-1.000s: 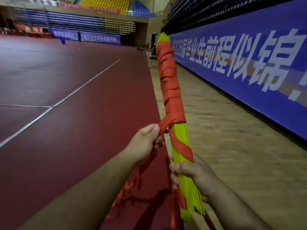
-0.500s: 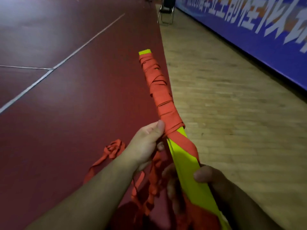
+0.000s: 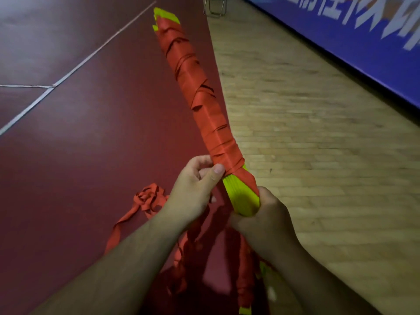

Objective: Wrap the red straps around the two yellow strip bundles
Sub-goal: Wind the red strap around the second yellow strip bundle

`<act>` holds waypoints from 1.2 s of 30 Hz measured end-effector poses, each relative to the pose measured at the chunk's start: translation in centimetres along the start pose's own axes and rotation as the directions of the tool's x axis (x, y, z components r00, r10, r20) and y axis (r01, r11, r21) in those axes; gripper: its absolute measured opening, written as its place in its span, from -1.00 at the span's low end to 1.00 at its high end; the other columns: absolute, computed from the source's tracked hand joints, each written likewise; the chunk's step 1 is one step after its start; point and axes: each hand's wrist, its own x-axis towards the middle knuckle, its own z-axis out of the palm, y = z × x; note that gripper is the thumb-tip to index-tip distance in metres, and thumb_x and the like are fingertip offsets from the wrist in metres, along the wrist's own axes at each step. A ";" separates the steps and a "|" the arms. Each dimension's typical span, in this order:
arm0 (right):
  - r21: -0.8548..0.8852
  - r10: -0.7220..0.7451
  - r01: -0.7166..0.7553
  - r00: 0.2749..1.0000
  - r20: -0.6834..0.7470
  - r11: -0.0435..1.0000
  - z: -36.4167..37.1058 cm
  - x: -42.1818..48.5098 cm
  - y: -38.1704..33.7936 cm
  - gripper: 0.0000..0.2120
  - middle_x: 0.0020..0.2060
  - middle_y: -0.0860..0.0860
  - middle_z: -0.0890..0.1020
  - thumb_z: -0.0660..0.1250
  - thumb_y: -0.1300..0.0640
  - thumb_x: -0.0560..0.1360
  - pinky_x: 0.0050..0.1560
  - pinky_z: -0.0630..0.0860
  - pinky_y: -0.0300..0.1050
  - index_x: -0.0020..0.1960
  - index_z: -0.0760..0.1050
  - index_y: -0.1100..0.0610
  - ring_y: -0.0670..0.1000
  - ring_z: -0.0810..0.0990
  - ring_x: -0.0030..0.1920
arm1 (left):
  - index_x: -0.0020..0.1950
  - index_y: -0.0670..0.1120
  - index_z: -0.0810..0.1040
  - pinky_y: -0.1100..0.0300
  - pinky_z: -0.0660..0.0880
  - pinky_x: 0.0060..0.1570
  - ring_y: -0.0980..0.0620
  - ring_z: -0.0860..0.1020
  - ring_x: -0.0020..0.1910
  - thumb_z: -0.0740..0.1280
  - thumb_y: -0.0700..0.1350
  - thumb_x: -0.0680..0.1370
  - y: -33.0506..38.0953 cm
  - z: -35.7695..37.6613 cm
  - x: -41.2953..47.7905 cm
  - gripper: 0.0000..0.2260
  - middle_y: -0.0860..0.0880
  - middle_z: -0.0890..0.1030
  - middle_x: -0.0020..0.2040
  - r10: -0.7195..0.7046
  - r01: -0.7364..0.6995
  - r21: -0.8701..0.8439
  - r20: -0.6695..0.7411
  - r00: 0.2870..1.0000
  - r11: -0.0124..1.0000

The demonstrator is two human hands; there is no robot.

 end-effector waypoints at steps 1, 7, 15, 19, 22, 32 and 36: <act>0.002 -0.003 0.003 1.000 -0.003 1.000 -0.3 0.0 -0.1 -0.65 -0.29 -0.02 0.63 0.53 -0.02 0.25 -0.25 0.57 -0.01 -0.04 0.52 0.02 0.05 0.61 -0.27 | 0.00 -0.12 0.44 0.31 0.42 -0.48 0.14 0.42 -0.52 0.31 -0.07 0.58 -0.1 0.0 0.0 -0.87 0.08 0.46 -0.47 -0.004 0.004 0.001 -0.003 1.000 1.000; 0.114 -0.063 0.049 0.990 0.125 0.992 -2.1 0.1 0.2 -0.74 -0.36 0.05 0.62 0.55 0.06 0.22 -0.33 0.51 -0.01 -0.18 0.54 0.07 0.04 0.58 -0.36 | -0.16 -0.33 0.46 0.15 0.36 -0.23 0.01 0.44 -0.31 0.33 0.33 0.46 -0.8 -1.1 0.9 -0.35 -0.10 0.47 -0.33 0.052 -0.054 0.011 0.126 0.991 0.998; 0.531 -0.168 -0.117 0.873 0.458 0.839 -2.0 0.0 0.0 -0.68 -0.40 0.19 0.56 0.45 0.18 0.25 -0.37 0.48 -0.02 0.00 0.57 0.20 0.10 0.51 -0.44 | 0.16 -0.19 0.55 0.33 0.32 -0.50 0.14 0.33 -0.54 0.35 0.58 0.16 -1.2 -0.5 0.5 -0.06 -0.13 0.47 -0.34 -0.042 0.078 -0.156 0.225 0.973 0.985; 0.648 -0.293 -0.376 0.666 0.686 0.663 -2.3 -0.3 0.0 -0.72 -0.37 0.22 0.57 0.43 0.14 0.24 -0.35 0.52 -0.09 -0.06 0.65 0.14 0.12 0.54 -0.44 | 0.04 -0.06 0.65 0.23 0.28 -0.48 0.19 0.36 -0.53 0.47 0.44 0.19 -0.8 -0.9 0.2 -0.32 -0.04 0.60 -0.28 -0.024 0.181 -0.342 0.417 0.909 0.922; 0.555 -0.137 -0.338 0.751 0.645 0.760 -2.8 0.9 0.8 -0.60 -0.17 0.27 0.66 0.47 0.03 0.25 -0.16 0.59 0.07 0.03 0.66 0.18 0.24 0.64 -0.23 | -0.21 -0.01 0.63 0.34 0.32 -0.55 0.18 0.39 -0.55 0.55 0.28 0.28 -0.7 -0.6 0.4 -0.62 0.05 0.52 -0.44 -0.078 0.145 -0.321 0.214 0.974 0.936; 0.010 -0.023 0.022 0.992 0.121 1.000 -0.2 0.3 0.3 -0.70 -0.31 -0.10 0.68 0.56 -0.07 0.25 -0.26 0.56 -0.14 -0.10 0.58 -0.01 -0.15 0.63 -0.30 | 0.01 -0.04 0.63 0.27 0.42 -0.49 0.19 0.40 -0.51 0.40 0.03 0.45 0.2 -0.6 0.5 -0.79 0.11 0.55 -0.36 -0.090 0.092 -0.055 0.043 0.995 0.994; 0.057 -0.049 0.043 0.994 0.099 0.997 -1.4 0.5 0.3 -0.82 -0.38 -0.12 0.66 0.56 0.06 0.28 -0.41 0.43 -0.34 -0.19 0.60 0.03 -0.18 0.60 -0.37 | 0.12 -0.05 0.56 0.18 0.50 -0.42 0.17 0.44 -0.58 0.41 -0.03 0.49 -0.2 -1.7 0.8 -0.76 -0.05 0.65 -0.19 -0.081 0.077 0.041 0.102 0.991 0.996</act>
